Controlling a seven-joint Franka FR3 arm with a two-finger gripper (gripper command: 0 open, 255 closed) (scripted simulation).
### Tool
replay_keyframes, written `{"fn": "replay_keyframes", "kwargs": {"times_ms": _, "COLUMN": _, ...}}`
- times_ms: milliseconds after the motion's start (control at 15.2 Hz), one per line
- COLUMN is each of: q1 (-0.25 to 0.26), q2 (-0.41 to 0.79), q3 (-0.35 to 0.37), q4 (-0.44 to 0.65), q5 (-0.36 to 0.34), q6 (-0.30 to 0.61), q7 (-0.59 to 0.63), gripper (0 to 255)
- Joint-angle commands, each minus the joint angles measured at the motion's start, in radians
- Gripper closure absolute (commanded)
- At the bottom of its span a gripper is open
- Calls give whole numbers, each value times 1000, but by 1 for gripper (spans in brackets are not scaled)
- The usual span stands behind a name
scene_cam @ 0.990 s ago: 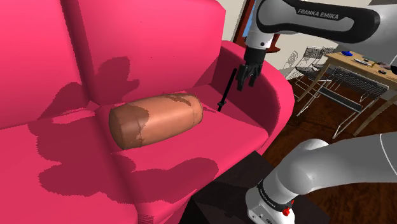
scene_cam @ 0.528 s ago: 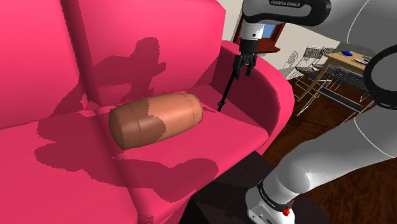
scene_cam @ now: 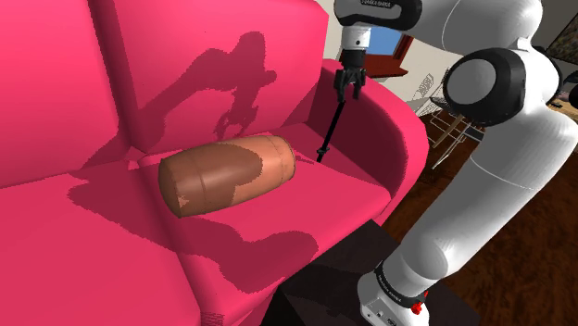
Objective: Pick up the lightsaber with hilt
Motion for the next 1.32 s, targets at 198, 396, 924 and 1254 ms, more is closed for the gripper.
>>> {"fn": "replay_keyframes", "kwargs": {"times_ms": 198, "q1": -6, "q2": 40, "q3": -4, "q4": -7, "q5": 2, "q6": 39, "q7": -5, "gripper": 0}}
{"fn": "replay_keyframes", "kwargs": {"times_ms": 396, "q1": -5, "q2": 36, "q3": -3, "q4": -52, "q5": 2, "q6": 81, "q7": -1, "gripper": 0}}
{"fn": "replay_keyframes", "kwargs": {"times_ms": 924, "q1": -5, "q2": 33, "q3": -3, "q4": -66, "q5": 2, "q6": 92, "q7": 2, "gripper": 255}}
{"fn": "replay_keyframes", "kwargs": {"times_ms": 1254, "q1": -5, "q2": 36, "q3": -3, "q4": -46, "q5": 2, "q6": 75, "q7": -1, "gripper": 255}}
